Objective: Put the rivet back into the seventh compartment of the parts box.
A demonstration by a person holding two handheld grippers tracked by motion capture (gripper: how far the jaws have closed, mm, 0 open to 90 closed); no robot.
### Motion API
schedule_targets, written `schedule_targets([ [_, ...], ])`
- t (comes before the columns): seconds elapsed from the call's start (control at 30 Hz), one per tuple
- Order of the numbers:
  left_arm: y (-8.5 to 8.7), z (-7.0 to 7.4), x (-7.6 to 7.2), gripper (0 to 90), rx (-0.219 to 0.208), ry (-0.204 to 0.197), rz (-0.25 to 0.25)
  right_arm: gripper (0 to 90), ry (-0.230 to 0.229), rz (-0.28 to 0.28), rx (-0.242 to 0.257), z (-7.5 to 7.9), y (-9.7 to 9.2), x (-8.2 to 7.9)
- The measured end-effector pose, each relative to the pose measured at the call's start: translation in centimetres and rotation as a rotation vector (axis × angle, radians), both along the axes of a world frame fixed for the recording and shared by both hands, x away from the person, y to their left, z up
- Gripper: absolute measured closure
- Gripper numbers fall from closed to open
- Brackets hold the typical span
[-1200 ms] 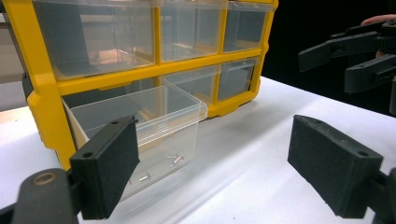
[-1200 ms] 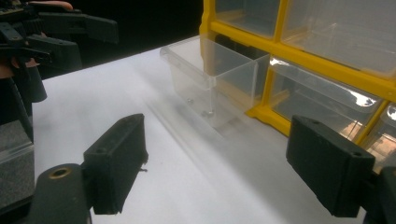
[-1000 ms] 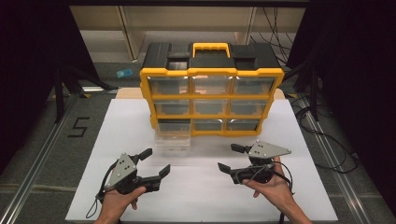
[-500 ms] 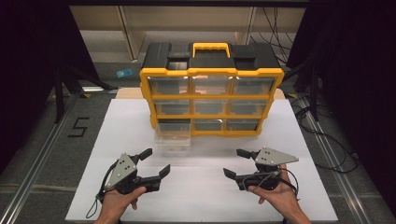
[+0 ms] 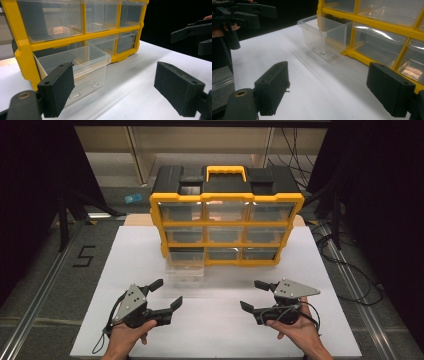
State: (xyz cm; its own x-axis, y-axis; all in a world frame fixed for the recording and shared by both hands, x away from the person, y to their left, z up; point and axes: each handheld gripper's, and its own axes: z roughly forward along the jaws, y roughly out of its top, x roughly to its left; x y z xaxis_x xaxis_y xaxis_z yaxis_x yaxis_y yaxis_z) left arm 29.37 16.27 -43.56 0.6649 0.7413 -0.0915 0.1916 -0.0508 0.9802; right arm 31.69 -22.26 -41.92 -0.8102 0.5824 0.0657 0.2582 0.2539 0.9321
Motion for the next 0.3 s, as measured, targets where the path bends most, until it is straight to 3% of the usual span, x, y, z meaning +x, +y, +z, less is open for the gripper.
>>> schedule_targets([
  [0.3,-0.01,-0.01,0.01,16.0,0.0,0.001,0.001,19.0,0.005,0.0,-0.005,-0.01,-0.04,0.03],
])
